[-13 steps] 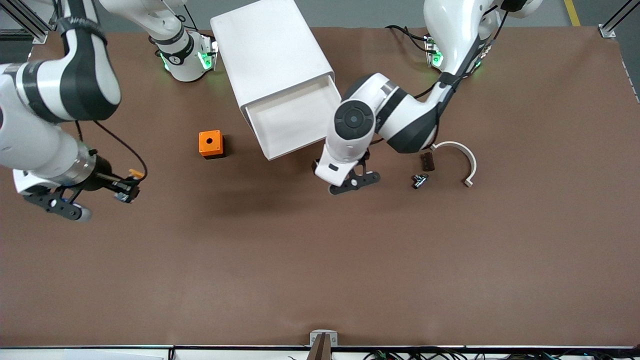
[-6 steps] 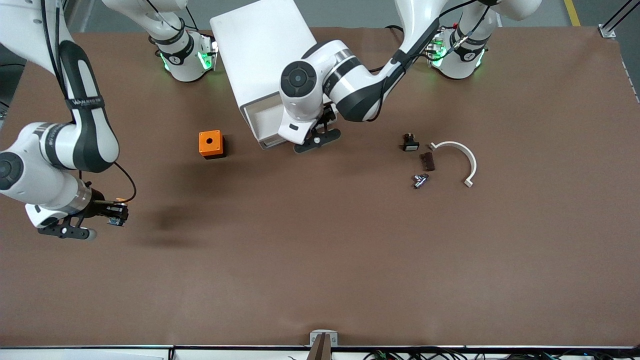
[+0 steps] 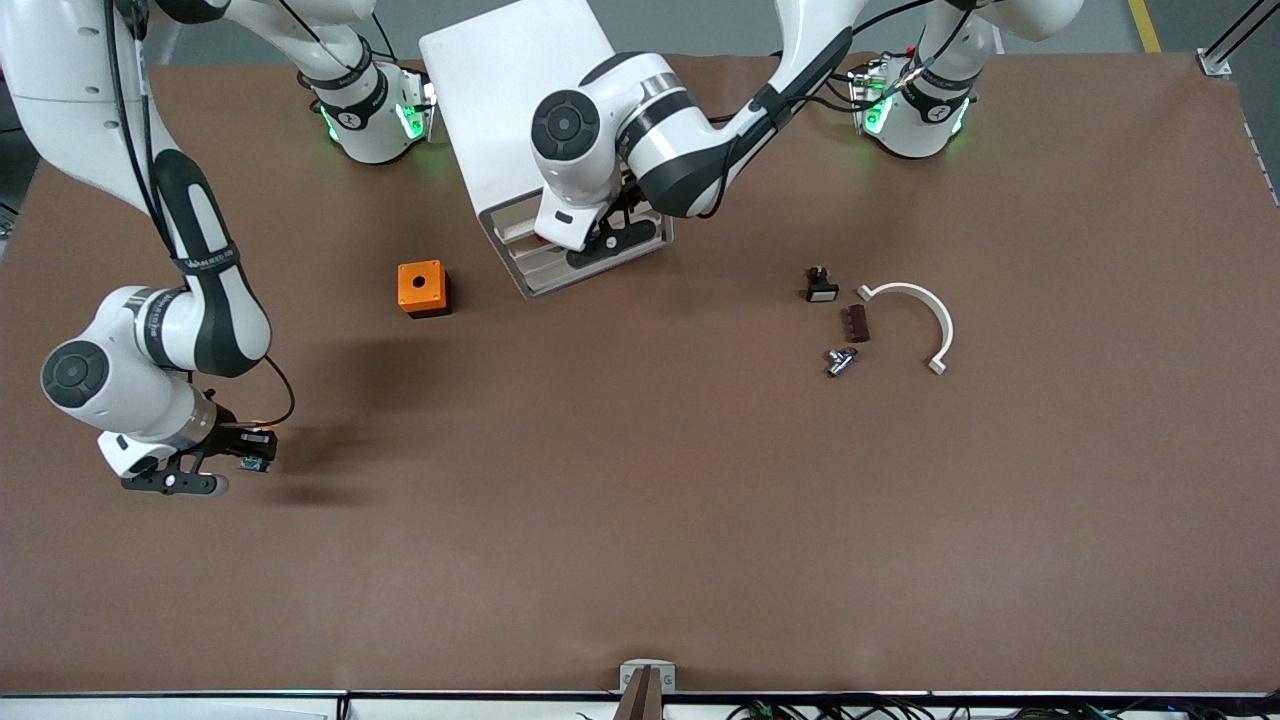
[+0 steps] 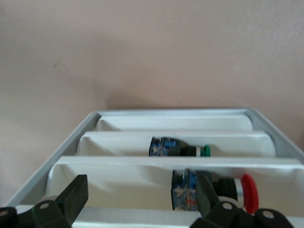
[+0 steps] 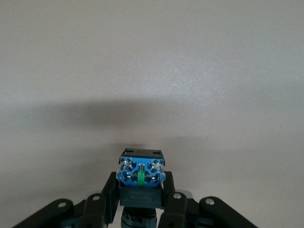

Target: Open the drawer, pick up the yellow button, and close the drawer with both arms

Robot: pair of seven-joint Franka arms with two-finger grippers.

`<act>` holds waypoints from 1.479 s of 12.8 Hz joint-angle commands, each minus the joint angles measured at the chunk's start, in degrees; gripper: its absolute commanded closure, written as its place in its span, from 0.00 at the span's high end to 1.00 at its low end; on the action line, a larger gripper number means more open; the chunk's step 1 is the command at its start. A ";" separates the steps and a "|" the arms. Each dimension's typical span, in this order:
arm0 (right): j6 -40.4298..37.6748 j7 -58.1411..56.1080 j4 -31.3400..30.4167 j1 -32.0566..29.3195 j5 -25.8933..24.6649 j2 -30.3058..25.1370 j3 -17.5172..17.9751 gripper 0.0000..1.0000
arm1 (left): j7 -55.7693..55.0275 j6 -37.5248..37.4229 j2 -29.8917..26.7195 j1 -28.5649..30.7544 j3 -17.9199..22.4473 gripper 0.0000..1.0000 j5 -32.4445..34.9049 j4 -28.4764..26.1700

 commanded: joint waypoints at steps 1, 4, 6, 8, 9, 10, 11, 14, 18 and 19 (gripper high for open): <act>3.93 -1.62 -2.18 -1.40 0.76 -0.09 1.23 0.04 | -2.66 -0.10 -0.99 0.12 -1.70 1.00 -0.68 -0.83; 7.46 -1.62 -4.47 -1.32 0.76 -0.18 1.23 0.07 | -1.62 -0.45 -1.43 1.43 -1.44 1.00 -0.51 -0.66; 7.47 -1.44 -4.47 -1.32 0.76 -0.18 1.23 0.32 | -1.18 -0.45 -2.66 4.41 -1.00 1.00 0.28 -0.30; 7.38 -1.27 -4.38 -1.32 0.76 -0.18 1.23 0.80 | 2.93 -0.62 -4.85 9.85 -1.00 1.00 0.28 -0.30; 7.03 -1.18 -4.21 -1.32 0.76 -0.18 1.32 0.93 | 5.39 -1.67 -6.17 12.22 -0.92 1.00 0.20 -0.30; 6.77 -1.09 -4.03 -1.32 0.76 -0.27 1.32 0.99 | 6.72 -3.94 -7.40 14.68 -1.00 1.00 0.37 -0.22; 6.68 -1.18 -3.94 -1.23 0.76 -0.44 1.32 0.99 | 9.17 -5.62 -8.80 17.32 -1.00 1.00 0.37 -0.22; -1.55 -1.27 -1.76 -0.79 0.76 -4.55 1.32 1.00 | 18.84 -9.67 -13.02 26.02 -1.00 1.00 0.28 -0.22; -11.49 -0.57 -1.04 -0.88 0.76 -13.08 1.32 1.00 | 24.74 -10.65 -17.33 37.09 -0.91 1.00 0.37 -0.13; -14.48 0.04 -1.04 -0.70 0.76 -15.71 1.32 1.00 | 26.76 -10.73 -18.30 39.03 -0.83 1.00 0.89 -0.13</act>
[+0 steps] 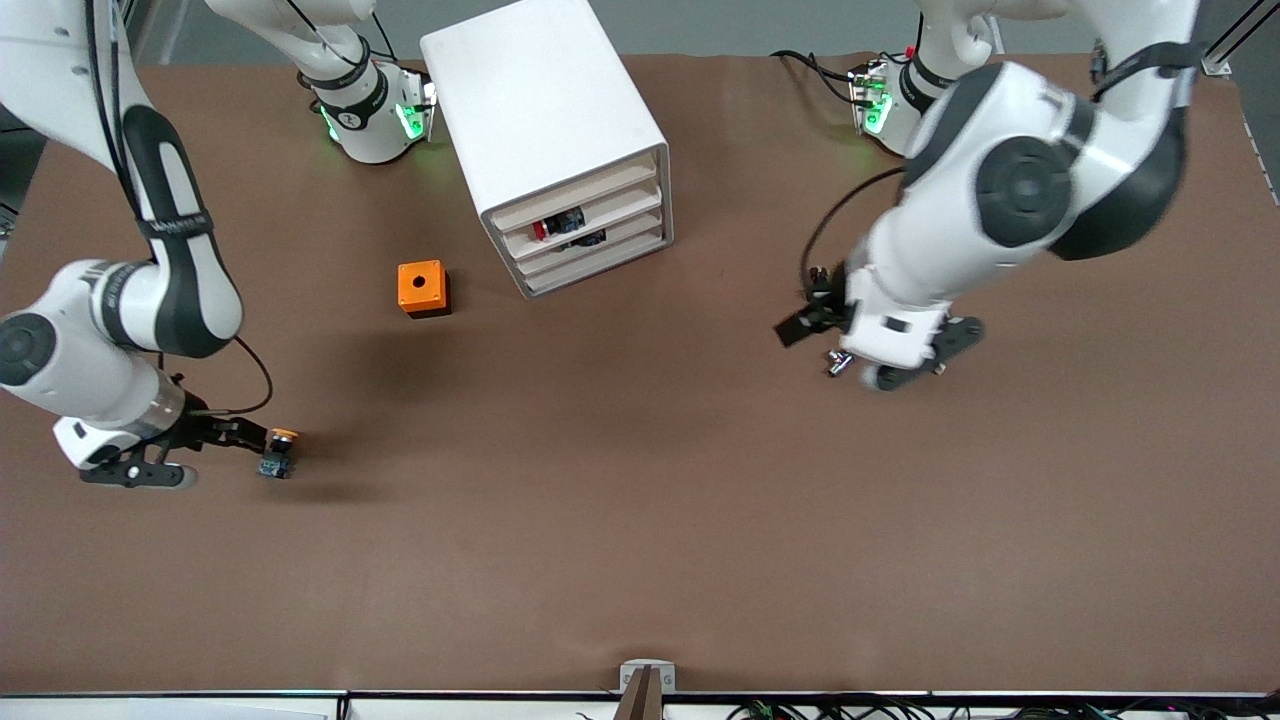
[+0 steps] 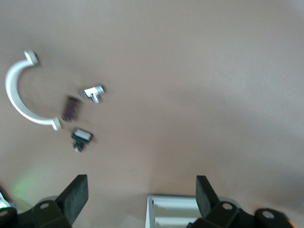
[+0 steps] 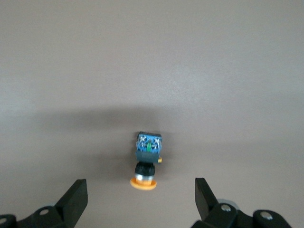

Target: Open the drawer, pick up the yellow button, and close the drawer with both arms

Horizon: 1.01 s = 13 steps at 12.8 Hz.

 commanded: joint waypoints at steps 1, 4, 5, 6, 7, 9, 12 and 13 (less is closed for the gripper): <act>-7.00 1.24 -1.50 -0.42 0.73 -7.81 0.70 1.00 | 4.80 -0.84 -4.25 4.56 -0.59 1.00 2.85 -1.18; -14.13 2.48 -0.80 -0.33 0.73 -14.93 0.79 1.00 | 11.31 -1.64 -6.63 6.32 -0.67 1.00 9.63 -1.27; -15.89 2.48 -0.53 0.02 0.73 -17.04 0.88 1.00 | 13.50 -1.72 -7.16 7.55 -0.68 1.00 9.64 -1.27; -17.30 3.26 -0.36 0.45 0.64 -18.46 0.88 1.00 | 16.92 -2.07 -8.12 9.30 -0.68 1.00 9.64 -1.36; -18.53 4.75 -0.18 0.63 0.64 -19.60 0.97 1.00 | 20.95 -2.60 -9.35 10.36 -0.50 1.00 9.47 -1.79; -22.04 7.56 1.13 1.95 0.47 -21.36 0.97 1.00 | 28.87 -3.04 -13.47 9.76 3.78 1.00 9.20 -4.94; -23.91 7.75 3.33 1.95 0.29 -22.60 0.88 1.00 | 41.26 -3.04 -21.29 5.11 13.63 1.00 8.76 -12.76; -24.08 7.58 4.47 1.95 -0.06 -22.78 0.88 1.00 | 44.43 -3.04 -24.01 5.10 14.78 1.00 8.76 -15.57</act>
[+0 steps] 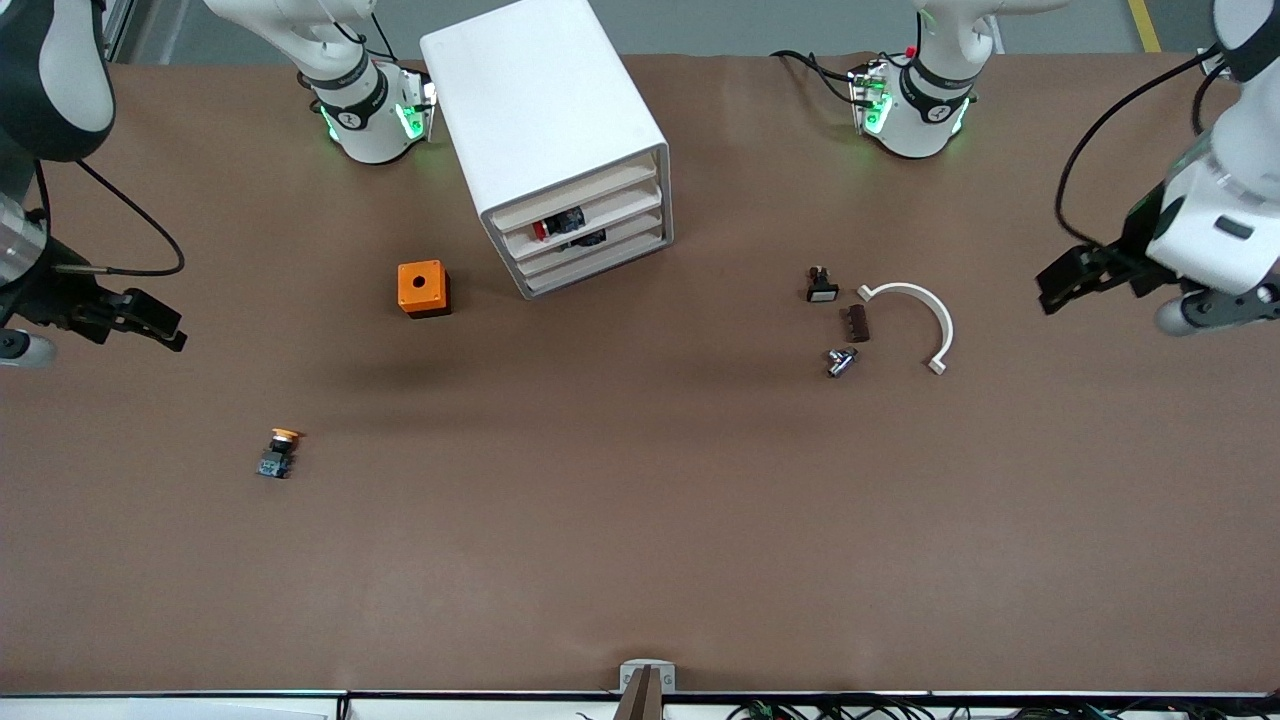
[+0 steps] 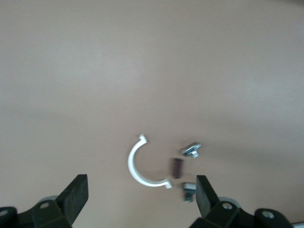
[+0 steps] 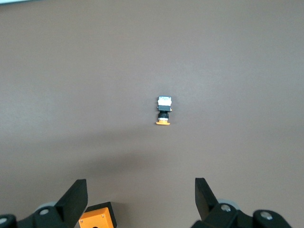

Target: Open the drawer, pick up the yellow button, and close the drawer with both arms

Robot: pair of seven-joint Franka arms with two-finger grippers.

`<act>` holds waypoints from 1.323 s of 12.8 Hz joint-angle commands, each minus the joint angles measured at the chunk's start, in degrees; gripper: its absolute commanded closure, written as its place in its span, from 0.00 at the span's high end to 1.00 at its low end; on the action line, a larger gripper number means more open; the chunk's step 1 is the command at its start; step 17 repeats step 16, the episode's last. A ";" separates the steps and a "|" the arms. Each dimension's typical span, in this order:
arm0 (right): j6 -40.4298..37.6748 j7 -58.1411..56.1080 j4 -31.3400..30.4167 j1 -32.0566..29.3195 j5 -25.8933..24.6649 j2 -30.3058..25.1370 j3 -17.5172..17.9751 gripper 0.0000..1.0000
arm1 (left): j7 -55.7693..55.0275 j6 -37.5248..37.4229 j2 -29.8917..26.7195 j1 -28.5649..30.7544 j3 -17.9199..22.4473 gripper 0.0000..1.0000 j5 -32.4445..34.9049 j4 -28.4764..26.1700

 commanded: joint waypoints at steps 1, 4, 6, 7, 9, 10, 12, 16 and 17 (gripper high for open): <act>-2.36 1.04 3.87 0.13 -0.57 -0.23 -0.11 1.00 | 7.82 0.62 -9.11 -1.62 4.21 1.00 0.08 -9.67; -9.03 1.22 9.51 -0.40 -0.13 0.48 -0.46 1.00 | 11.18 0.53 -12.72 -1.62 4.57 1.00 -0.28 -12.58; -10.35 0.78 12.32 -0.40 0.31 0.57 -0.46 1.00 | 12.33 0.53 -15.18 -1.44 4.31 1.00 -1.84 -14.95; -11.50 0.87 12.94 -0.40 0.39 0.57 -0.46 1.00 | 12.33 0.61 -16.32 -1.44 4.31 1.00 -3.16 -16.35; -11.60 0.96 13.74 -0.40 0.39 0.57 -0.46 1.00 | 11.28 0.97 -17.74 -1.36 3.17 1.00 -3.53 -17.42; -11.68 1.13 13.74 -0.22 0.31 0.48 -0.46 1.00 | 11.28 0.71 -17.74 -1.36 3.08 1.00 -3.53 -17.34; -13.34 1.13 13.65 0.13 -0.13 0.39 -0.28 1.00 | 11.71 -0.26 -17.39 -1.27 3.08 1.00 -3.53 -16.72; -14.94 1.13 13.56 0.22 -0.22 0.39 -0.28 1.00 | 12.24 -2.28 -16.86 -1.01 3.16 1.00 -3.53 -15.75; -14.94 1.13 13.56 0.22 -0.22 0.39 -0.28 1.00 | 12.24 -2.28 -16.86 -1.01 3.16 1.00 -3.53 -15.75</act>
